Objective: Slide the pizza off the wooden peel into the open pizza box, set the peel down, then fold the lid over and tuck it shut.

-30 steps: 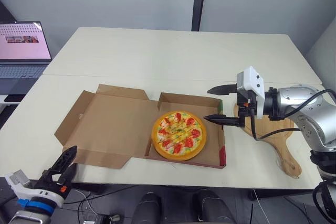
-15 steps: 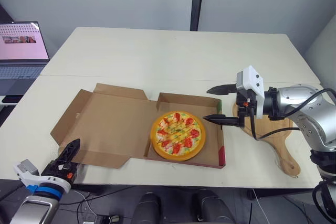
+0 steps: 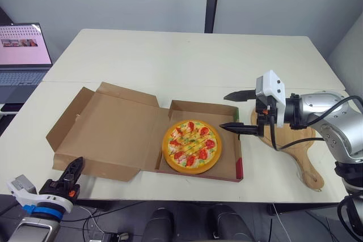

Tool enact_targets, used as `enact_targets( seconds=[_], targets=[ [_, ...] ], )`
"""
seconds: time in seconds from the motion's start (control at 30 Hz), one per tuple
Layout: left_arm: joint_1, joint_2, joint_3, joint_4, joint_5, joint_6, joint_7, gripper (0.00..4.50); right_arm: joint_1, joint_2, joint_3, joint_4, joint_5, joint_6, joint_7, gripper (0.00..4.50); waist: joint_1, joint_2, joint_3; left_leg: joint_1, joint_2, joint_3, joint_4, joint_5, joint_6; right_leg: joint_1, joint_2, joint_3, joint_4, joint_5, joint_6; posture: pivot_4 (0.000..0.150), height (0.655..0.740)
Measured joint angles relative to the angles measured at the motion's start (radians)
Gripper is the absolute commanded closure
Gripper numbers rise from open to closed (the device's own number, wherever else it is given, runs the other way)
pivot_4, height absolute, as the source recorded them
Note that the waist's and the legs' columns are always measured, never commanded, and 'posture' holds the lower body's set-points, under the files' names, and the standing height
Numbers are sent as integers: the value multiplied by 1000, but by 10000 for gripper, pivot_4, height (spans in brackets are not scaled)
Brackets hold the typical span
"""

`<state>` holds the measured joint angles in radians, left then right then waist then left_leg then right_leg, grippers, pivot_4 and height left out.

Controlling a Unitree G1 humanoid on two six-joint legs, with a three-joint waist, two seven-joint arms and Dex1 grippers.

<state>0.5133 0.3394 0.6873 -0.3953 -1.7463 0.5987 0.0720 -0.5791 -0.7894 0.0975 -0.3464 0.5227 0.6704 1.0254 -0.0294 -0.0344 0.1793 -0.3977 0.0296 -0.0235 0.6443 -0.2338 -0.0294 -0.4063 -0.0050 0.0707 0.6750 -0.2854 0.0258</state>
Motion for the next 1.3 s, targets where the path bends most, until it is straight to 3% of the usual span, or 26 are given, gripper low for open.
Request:
enact_targets(
  seconds=[0.17, 0.2, 0.53, 0.67, 0.87, 1.0, 1.17, 1.3],
  targets=[
    [2, -9, 0, -9, 0, -22, 0, 41292, 0, 0, 0, 1, -1, -7, 5, 0, 0, 0, 0, -1, 0, 1, 0, 0, 0, 0, 0, 0, -2, 0, 0, 1500, 7306],
    [4, -11, 0, -11, 0, -24, 0, 44877, 0, 0, 0, 1, -1, -7, 7, 0, 0, 0, 0, -1, 0, 1, 0, 0, 0, 0, 0, 0, -2, 0, 0, 1500, 7306],
    [38, -16, 6, -58, -34, -41, -19, 44877, -27, 34, 9, 69, -75, -63, -18, 0, -3, -1, 1, -1, 0, 1, -1, -1, -1, 0, -1, 0, -4, 0, 1, 1500, 7306],
    [30, 37, 10, -69, -46, -37, -34, 45000, -81, 52, 77, 230, -231, -148, -77, 9356, -3, -1, 1, -1, 0, 1, -1, -1, -1, 0, -1, 0, -4, 0, 0, 1500, 7306],
    [-15, 124, 13, -69, -33, -24, -70, 45000, -186, 130, 170, 520, -398, -278, -105, 30831, -3, -1, 1, -1, -1, 1, -1, -1, -1, 0, 1, -1, -3, 1, 0, 1500, 7306],
    [-105, 231, -10, -62, 25, 10, -136, 45000, -332, 201, 284, 878, -563, -504, -100, 44493, 0, -1, 1, -1, -2, 0, 0, -1, -1, 0, 3, -2, -3, 2, -2, 1500, 7306],
    [-160, 378, -29, -14, 175, 62, -281, 45000, -416, 220, 341, 1196, -671, -712, -30, 44493, 1, 0, 2, -2, -2, 1, -2, -1, -1, -1, 2, -4, -4, 4, -6, 1500, 7306],
    [-261, 496, -69, 15, 336, 80, -427, 45000, -426, 208, 338, 1268, -692, -808, 89, 44493, 0, 0, 3, -2, -2, 0, -3, -1, -1, 0, 3, -5, -4, 4, -6, 1500, 7306]
  ],
)
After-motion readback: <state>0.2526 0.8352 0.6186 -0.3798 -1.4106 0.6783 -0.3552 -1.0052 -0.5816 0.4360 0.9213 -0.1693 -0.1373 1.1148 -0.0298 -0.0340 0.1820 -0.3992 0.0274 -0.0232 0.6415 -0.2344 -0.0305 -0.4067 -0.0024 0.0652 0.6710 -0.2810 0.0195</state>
